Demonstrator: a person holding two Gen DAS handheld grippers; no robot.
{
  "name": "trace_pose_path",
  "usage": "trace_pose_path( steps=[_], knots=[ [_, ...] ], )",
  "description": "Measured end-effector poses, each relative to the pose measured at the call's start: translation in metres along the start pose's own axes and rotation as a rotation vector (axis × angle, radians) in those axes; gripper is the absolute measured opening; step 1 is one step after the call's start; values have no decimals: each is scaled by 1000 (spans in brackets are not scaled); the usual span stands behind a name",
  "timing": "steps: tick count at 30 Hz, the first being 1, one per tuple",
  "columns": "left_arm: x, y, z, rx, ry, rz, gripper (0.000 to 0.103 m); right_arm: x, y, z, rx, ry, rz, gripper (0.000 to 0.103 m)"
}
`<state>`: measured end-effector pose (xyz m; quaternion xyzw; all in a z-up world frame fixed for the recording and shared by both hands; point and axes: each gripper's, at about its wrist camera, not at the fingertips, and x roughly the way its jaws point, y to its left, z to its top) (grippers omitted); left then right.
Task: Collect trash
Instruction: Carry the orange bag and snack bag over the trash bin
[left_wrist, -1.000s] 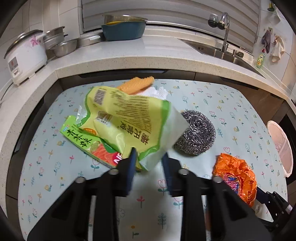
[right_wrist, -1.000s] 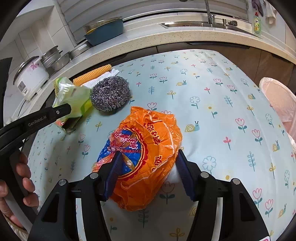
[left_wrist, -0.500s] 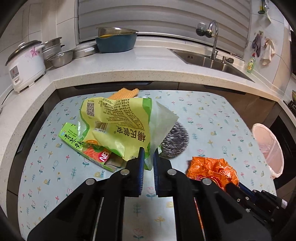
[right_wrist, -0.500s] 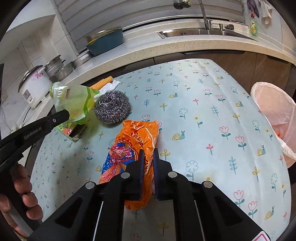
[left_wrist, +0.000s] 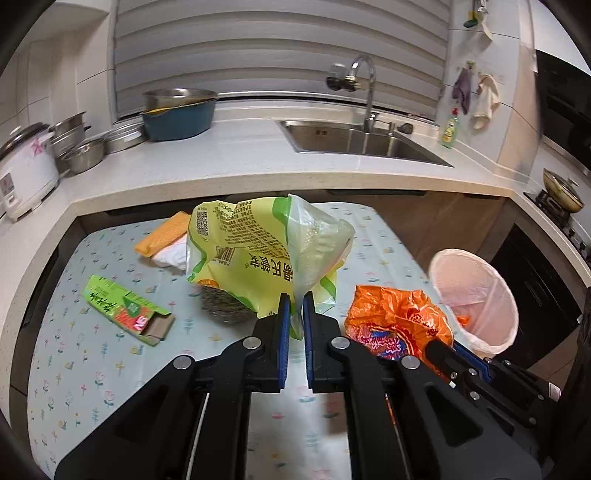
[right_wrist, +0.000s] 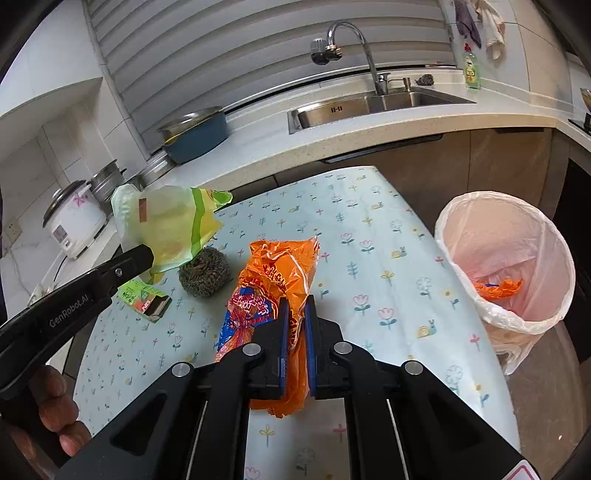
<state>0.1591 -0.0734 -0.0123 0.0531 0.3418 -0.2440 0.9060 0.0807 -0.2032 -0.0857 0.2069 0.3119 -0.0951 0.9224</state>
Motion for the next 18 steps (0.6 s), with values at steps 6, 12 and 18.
trace_pose_path(
  steps=[6,12,18],
  knots=[
    [0,-50,5,58,3,-67,7,-24,-43,11,62,-50,-41,8],
    [11,-104,1,121,36,-139,7,-48,-99,18,131,-89,-105,8],
    [28,-164,0,199,70,-223,7,-67,-159,20,215,-123,-184,8]
  ],
)
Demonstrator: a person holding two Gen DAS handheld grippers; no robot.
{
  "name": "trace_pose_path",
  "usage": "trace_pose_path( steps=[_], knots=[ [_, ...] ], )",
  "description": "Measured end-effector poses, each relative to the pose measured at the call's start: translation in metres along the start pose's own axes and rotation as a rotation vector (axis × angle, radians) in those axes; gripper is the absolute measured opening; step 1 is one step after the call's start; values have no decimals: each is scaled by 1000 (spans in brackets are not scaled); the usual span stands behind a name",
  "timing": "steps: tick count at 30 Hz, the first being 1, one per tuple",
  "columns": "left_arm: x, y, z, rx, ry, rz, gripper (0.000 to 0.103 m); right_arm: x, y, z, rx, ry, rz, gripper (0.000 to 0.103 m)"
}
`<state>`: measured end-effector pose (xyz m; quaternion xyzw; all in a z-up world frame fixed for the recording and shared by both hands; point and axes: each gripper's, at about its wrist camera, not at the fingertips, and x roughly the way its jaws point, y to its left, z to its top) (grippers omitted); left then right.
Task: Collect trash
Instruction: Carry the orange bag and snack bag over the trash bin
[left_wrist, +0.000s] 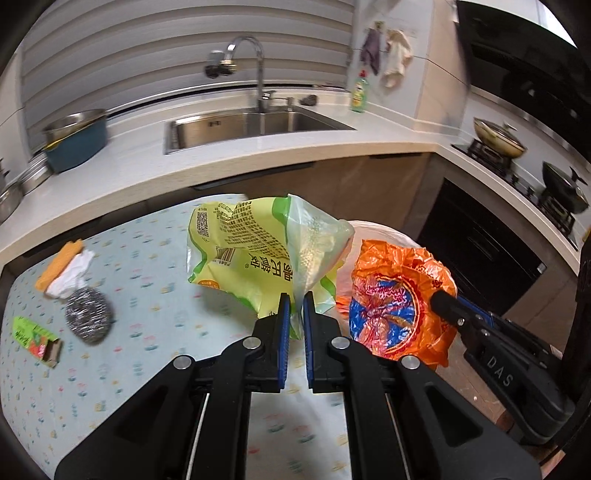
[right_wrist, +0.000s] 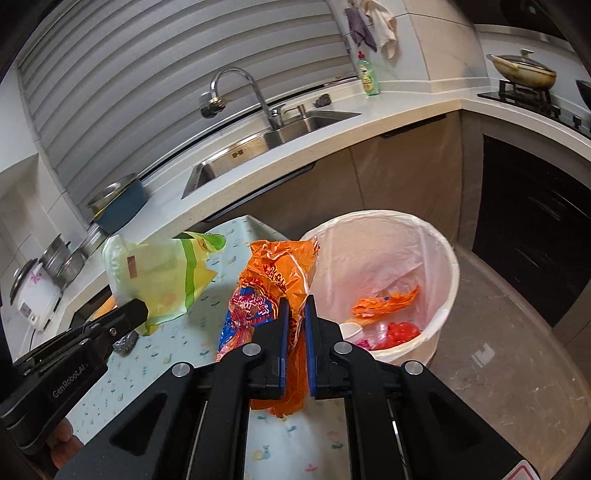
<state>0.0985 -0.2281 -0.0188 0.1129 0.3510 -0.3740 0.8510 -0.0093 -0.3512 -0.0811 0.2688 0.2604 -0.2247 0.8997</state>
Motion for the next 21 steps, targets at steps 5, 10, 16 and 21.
trace_pose_path(
  steps=[5,10,16,21],
  knots=[
    [27,-39,11,57,33,-67,7,-2,-40,10,52,-22,-55,8],
    [53,-66,21,75,72,-137,7,-2,-65,16,70,-34,-100,8],
    [76,-76,26,66,105,-158,11,8,-82,26,88,-38,-126,8],
    [82,-64,29,30,106,-141,28,20,-85,32,85,-33,-132,8]
  ],
)
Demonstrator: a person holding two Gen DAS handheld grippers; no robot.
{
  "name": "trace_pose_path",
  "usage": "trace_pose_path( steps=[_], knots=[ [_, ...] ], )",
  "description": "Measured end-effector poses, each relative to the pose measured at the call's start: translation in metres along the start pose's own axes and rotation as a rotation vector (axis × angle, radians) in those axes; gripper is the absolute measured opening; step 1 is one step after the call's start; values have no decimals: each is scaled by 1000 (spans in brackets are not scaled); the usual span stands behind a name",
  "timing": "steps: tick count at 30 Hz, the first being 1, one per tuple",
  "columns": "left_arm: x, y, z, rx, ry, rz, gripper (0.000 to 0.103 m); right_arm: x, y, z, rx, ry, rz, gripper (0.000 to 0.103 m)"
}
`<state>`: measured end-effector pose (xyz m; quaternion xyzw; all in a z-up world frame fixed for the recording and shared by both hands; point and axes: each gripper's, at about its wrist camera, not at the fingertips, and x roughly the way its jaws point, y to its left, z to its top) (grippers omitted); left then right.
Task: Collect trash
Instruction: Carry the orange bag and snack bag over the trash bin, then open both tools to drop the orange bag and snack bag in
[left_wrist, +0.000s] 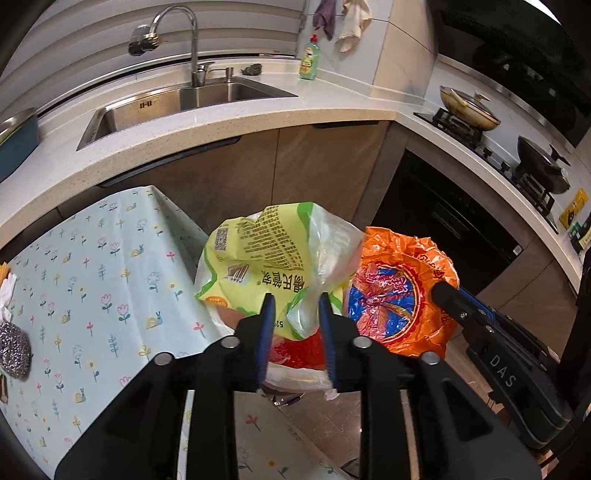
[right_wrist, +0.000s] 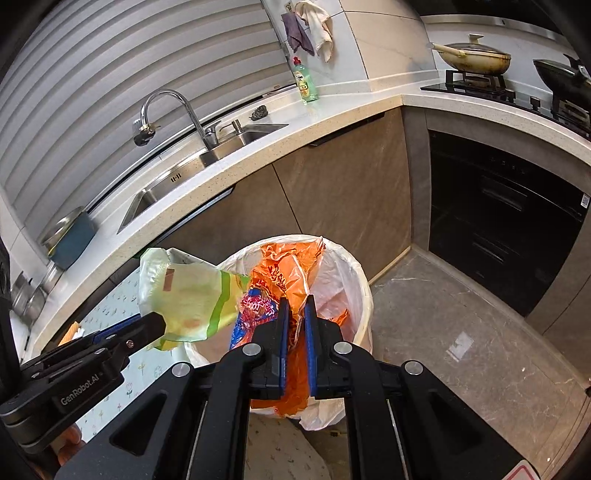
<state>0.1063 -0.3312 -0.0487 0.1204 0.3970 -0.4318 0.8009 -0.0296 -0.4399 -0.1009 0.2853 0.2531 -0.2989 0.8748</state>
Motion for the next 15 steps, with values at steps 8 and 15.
trace_pose_path(
  steps=[8,15],
  knots=[
    [-10,22,2,-49,-31,22,51,8,5,8,-3,-12,5,8],
    [-4,8,4,-28,-21,-4,51,-3,-2,16,-1,-42,-13,8]
  ],
)
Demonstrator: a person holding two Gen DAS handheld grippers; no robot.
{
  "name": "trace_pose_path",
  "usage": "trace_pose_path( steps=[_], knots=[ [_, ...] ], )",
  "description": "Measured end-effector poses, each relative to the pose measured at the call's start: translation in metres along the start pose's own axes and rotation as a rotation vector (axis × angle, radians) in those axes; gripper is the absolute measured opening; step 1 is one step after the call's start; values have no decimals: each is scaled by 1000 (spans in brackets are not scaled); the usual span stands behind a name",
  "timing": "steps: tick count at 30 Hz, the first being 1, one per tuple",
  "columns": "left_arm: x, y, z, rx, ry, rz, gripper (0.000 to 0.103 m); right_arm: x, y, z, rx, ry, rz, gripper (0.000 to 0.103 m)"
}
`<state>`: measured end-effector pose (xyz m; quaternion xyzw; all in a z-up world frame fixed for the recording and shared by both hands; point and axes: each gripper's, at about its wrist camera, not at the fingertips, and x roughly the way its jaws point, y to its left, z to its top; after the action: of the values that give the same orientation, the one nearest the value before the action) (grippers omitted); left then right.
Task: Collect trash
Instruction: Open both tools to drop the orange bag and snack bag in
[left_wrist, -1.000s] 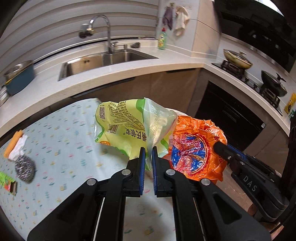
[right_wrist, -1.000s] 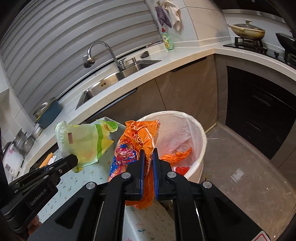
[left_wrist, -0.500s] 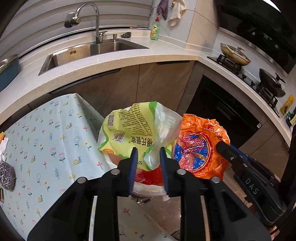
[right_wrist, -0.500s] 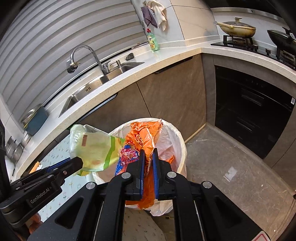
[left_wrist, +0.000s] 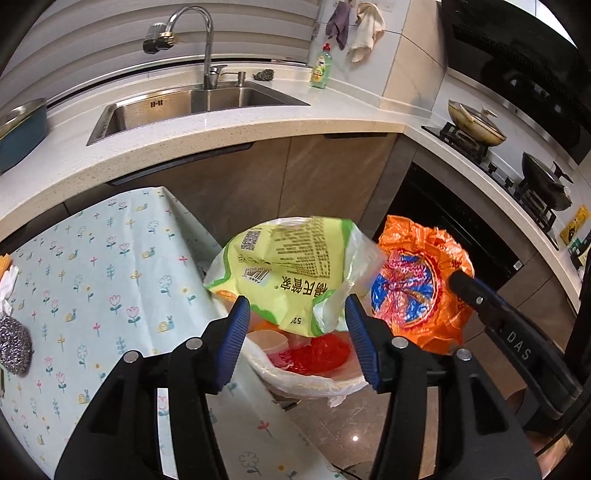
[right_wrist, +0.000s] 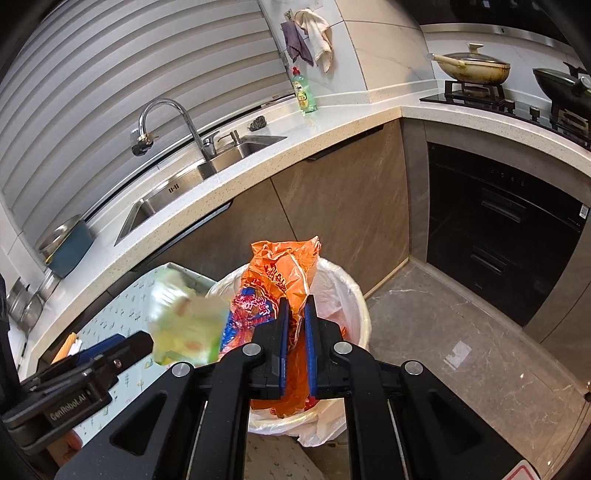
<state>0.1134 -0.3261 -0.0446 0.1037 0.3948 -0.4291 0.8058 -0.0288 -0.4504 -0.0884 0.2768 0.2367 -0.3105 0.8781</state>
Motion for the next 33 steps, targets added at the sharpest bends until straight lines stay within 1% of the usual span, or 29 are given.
trace_pose_path(
  steps=[4,8,20,22,24,25,26,27,31,33],
  knots=[
    [2,-7,0,0,2,-12,51,-8,-7,7,6,-20,-9,8],
    [-1,-2,1,-17,-6,5,52,-8,-8,8,5,-16,-2,8],
    [-12,36,-7,-69,-26,96,52,18,22,3,-38,21,44,8],
    [-13,42,-10,-72,-27,111,52,24,27,2,-44,32,46,11],
    [-14,48,-13,-77,-28,128,52,29,33,-1,-51,38,41,17],
    [-15,51,-14,-80,-28,136,52,30,35,-1,-54,41,40,20],
    [-16,53,-15,-83,-29,142,52,31,38,-2,-54,43,46,25],
    [-17,56,-16,-89,-30,148,52,31,40,-3,-56,42,49,28],
    [-24,66,-22,-111,-36,173,52,27,54,-7,-76,46,67,30],
    [-29,71,-25,-116,-41,188,52,24,61,-9,-81,47,81,34]
  ],
)
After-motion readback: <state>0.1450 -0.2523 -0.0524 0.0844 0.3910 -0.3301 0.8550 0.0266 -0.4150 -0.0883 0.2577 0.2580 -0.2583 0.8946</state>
